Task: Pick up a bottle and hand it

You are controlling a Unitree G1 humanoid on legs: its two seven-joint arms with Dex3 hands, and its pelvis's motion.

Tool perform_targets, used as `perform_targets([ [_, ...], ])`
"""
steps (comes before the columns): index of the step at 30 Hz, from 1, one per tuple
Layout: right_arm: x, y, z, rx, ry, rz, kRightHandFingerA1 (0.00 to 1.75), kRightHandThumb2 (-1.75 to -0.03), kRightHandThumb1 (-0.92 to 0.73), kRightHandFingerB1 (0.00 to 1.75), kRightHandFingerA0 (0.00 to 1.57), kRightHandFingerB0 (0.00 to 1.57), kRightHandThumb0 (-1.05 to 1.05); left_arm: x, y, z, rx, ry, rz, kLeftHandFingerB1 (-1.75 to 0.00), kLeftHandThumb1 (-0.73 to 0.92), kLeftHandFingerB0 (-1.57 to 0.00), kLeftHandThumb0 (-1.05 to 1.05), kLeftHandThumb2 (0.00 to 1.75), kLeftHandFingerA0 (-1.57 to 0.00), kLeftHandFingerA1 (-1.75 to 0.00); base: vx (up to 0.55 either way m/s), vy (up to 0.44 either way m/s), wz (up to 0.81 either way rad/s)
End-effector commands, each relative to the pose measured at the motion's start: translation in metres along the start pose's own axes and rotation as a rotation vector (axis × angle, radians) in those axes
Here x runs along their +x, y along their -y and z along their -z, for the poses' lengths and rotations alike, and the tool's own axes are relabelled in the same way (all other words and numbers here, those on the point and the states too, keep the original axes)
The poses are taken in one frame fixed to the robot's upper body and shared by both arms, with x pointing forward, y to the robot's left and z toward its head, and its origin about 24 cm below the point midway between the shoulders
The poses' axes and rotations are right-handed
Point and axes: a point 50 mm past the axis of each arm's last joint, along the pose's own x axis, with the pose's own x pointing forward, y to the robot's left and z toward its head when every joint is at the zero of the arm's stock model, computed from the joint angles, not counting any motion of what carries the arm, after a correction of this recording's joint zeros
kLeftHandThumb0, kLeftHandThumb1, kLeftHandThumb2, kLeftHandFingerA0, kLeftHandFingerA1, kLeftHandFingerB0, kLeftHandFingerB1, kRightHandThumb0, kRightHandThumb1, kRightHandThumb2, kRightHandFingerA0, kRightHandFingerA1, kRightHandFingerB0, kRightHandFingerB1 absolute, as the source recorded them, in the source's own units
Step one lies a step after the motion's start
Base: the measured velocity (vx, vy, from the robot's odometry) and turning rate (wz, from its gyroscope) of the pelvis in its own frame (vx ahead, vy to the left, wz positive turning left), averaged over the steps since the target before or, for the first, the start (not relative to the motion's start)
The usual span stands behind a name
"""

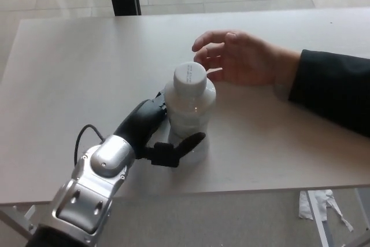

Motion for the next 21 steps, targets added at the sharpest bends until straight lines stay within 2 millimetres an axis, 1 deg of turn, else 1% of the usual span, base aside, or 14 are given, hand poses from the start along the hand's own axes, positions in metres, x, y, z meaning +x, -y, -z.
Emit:
perform_targets([
  [1, 0.002, 0.0, -0.007, -0.012, 0.015, 0.001, 1.45, -0.83, -0.49, 0.58, 1.24, 0.29, -0.79, 0.006, 0.026, 0.004, 0.058, 0.001, -0.244, -0.21, 0.54, 0.0, -0.94, 0.92, 0.0, -0.23, 0.0, 0.0, 0.0],
  [4, 0.001, -0.001, -0.006, -0.007, 0.021, -0.003, 1.43, -0.83, -0.49, 0.59, 1.23, 0.29, -0.76, 0.008, 0.044, -0.001, 0.066, 0.023, -0.358, 0.0, 0.42, 0.0, -0.8, 0.75, -0.02, -0.46, 0.0, 0.0, 0.0],
  [8, 0.001, -0.001, -0.006, 0.001, 0.017, 0.006, 1.57, -0.6, -0.62, 0.55, 1.15, 0.35, -0.73, 0.01, 0.052, -0.004, 0.046, 0.037, -0.448, 0.0, 0.41, 0.0, -0.7, 0.72, -0.12, -0.55, 0.0, 0.0, 0.0],
  [9, 0.002, -0.003, -0.005, 0.004, 0.015, 0.001, 1.57, -0.6, -0.61, 0.55, 1.15, 0.34, -0.72, 0.01, 0.055, -0.005, 0.045, 0.032, -0.511, 0.0, 0.5, 0.0, -0.54, 0.56, -0.31, -0.67, 0.0, 0.0, 0.0],
  [10, 0.001, -0.002, -0.005, 0.012, 0.019, -0.001, 1.51, -0.6, -0.62, 0.52, 1.11, 0.33, -0.71, 0.013, 0.063, -0.006, -0.012, 0.039, -0.608, -0.01, 0.53, 0.0, -0.29, 0.75, -0.56, -0.69, 0.0, 0.0, 0.0],
  [11, 0.0, -0.002, -0.003, 0.016, 0.019, 0.002, 1.53, -0.61, -0.62, 0.53, 1.13, 0.34, -0.7, 0.012, 0.065, -0.004, -0.01, 0.04, -0.611, 0.0, 0.58, 0.0, -0.21, 0.81, -0.72, -1.17, 0.0, 0.0, 0.0],
  [12, 0.0, -0.002, -0.003, 0.016, 0.019, 0.002, 1.53, -0.61, -0.62, 0.53, 1.13, 0.34, -0.7, 0.012, 0.065, -0.004, -0.01, 0.04, -0.613, 0.0, 0.58, 0.0, -0.21, 0.81, -0.72, -1.17, 0.0, 0.0, 0.0],
  [14, 0.0, -0.002, -0.004, -0.01, 0.008, 0.015, 1.55, -0.61, -0.63, 0.54, 1.16, 0.34, -0.69, 0.014, 0.068, -0.003, -0.003, 0.031, -0.636, -0.12, 0.76, 0.0, -0.14, 0.95, -0.89, -0.94, 0.0, 0.0, 0.0],
  [15, 0.0, -0.002, -0.004, -0.025, 0.007, 0.019, 1.55, -0.62, -0.64, 0.54, 1.16, 0.33, -0.68, 0.014, 0.069, -0.002, -0.024, 0.025, -0.629, -0.47, 0.7, -0.03, -0.13, 1.1, -1.04, -1.03, 0.0, 0.0, 0.0],
  [16, -0.001, -0.001, -0.001, -0.03, 0.002, 0.02, 1.52, -0.62, -0.65, 0.54, 1.18, 0.34, -0.65, 0.012, 0.071, 0.001, -0.034, 0.014, -0.625, -0.38, 0.86, -0.3, -0.11, 0.74, -1.05, -1.17, 0.0, 0.0, 0.0],
  [17, -0.001, -0.001, -0.001, -0.024, 0.002, 0.018, 1.52, -0.62, -0.65, 0.54, 1.18, 0.34, -0.64, 0.011, 0.07, 0.0, -0.036, 0.021, -0.63, -0.53, 0.76, -0.54, -0.08, 0.77, -0.92, -1.02, 0.0, 0.0, 0.0],
  [18, 0.0, -0.001, -0.001, -0.026, 0.003, 0.018, 1.5, -0.62, -0.66, 0.54, 1.19, 0.34, -0.63, 0.012, 0.069, 0.0, -0.027, 0.027, -0.64, -0.66, 0.76, -0.81, -0.11, 0.68, -0.74, -1.72, 0.0, 0.0, 0.0],
  [20, 0.0, 0.001, 0.0, -0.03, -0.007, 0.023, 1.51, -0.62, -0.67, 0.53, 1.2, 0.35, -0.61, 0.013, 0.068, 0.0, -0.035, 0.029, -0.642, -1.4, 0.67, -0.89, -0.08, 0.94, -0.88, -1.75, 0.0, 0.0, 0.0],
  [21, 0.0, 0.002, 0.001, -0.029, -0.007, 0.023, 1.51, -0.62, -0.67, 0.53, 1.2, 0.35, -0.61, 0.013, 0.068, -0.001, -0.044, 0.031, -0.644, -1.4, 0.67, -0.89, -0.08, 0.94, -0.88, -1.75, 0.0, 0.0, 0.0],
])
